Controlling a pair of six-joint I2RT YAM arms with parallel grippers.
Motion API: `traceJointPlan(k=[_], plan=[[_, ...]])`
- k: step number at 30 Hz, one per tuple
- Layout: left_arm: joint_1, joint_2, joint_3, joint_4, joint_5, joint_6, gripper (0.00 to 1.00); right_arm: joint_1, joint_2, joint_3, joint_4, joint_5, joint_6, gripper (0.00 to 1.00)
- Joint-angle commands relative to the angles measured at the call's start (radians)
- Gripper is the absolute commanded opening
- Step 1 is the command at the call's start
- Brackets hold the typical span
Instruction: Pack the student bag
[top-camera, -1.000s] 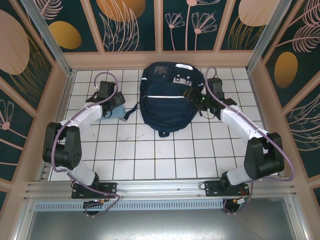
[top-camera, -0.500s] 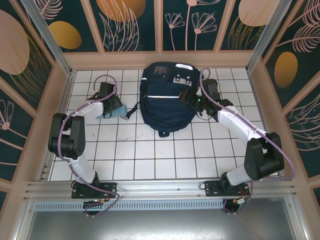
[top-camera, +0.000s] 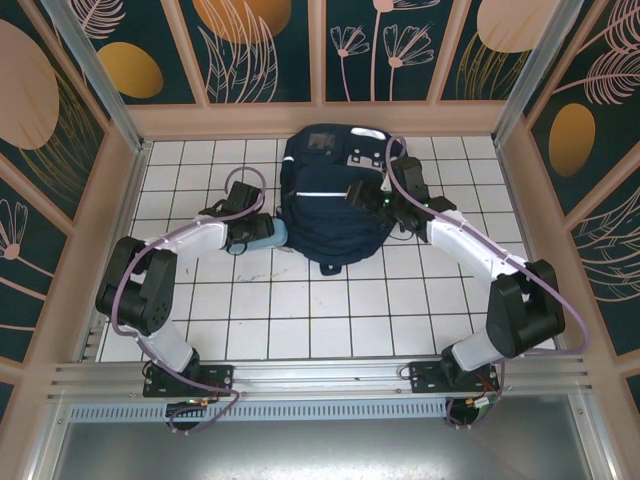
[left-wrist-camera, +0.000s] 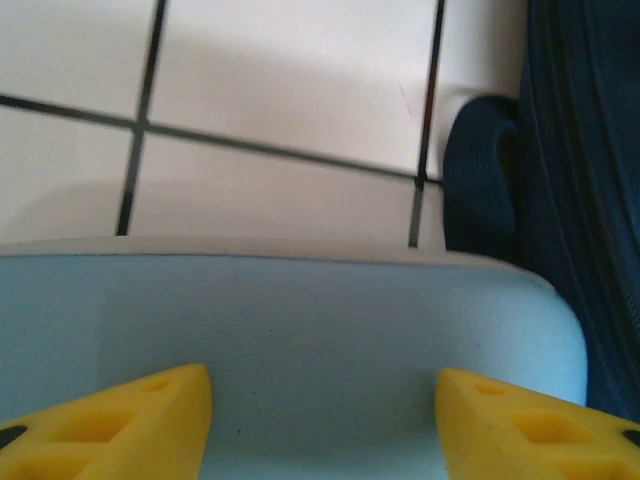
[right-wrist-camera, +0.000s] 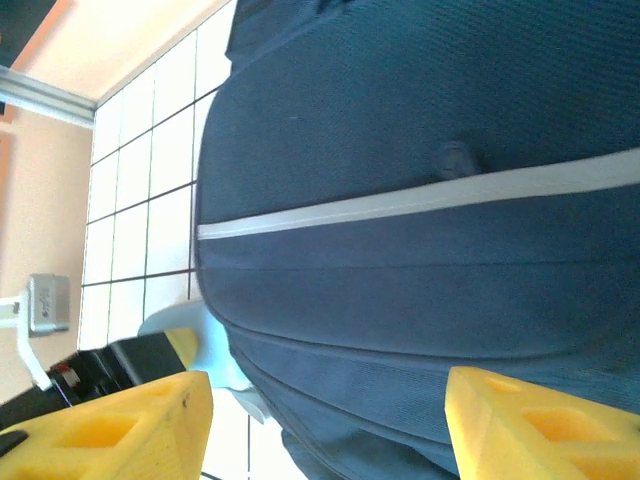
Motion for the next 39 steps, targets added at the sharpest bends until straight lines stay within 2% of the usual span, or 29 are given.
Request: traceJointPlan(k=[1, 7, 13, 16, 22, 27, 30, 35, 39], plan=[[-0.027, -0.038, -0.086, -0.154, 0.128, 0.013, 0.6, 0.039, 0.035, 0.068, -0.017, 0.031, -0.049, 0.64], [-0.009, -0.211, -0.09, -0.127, 0.081, -0.068, 0.68, 0.138, 0.146, 0.173, -0.015, -0.003, -0.116, 0.63], [0.107, -0.342, -0.231, -0.029, 0.11, -0.215, 0.73, 0.254, 0.376, 0.377, -0.036, -0.036, -0.177, 0.62], [0.141, -0.389, -0.266, -0.035, 0.08, -0.216, 0.77, 0.305, 0.514, 0.52, -0.108, -0.043, -0.189, 0.58], [0.206, -0.356, -0.23, -0.021, 0.052, -0.156, 0.85, 0.39, 0.656, 0.662, -0.154, -0.003, -0.145, 0.57], [0.265, -0.265, -0.179, 0.039, 0.095, -0.138, 0.81, 0.404, 0.779, 0.803, -0.244, 0.08, -0.106, 0.5], [0.265, -0.222, -0.167, 0.056, 0.136, -0.149, 0.79, 0.413, 0.811, 0.817, -0.252, 0.108, -0.13, 0.49], [0.265, -0.249, -0.203, 0.05, 0.117, -0.187, 0.78, 0.43, 0.837, 0.841, -0.336, 0.163, -0.191, 0.57], [0.265, -0.322, -0.262, 0.014, 0.117, -0.225, 0.78, 0.441, 0.768, 0.742, -0.376, 0.154, -0.191, 0.59]])
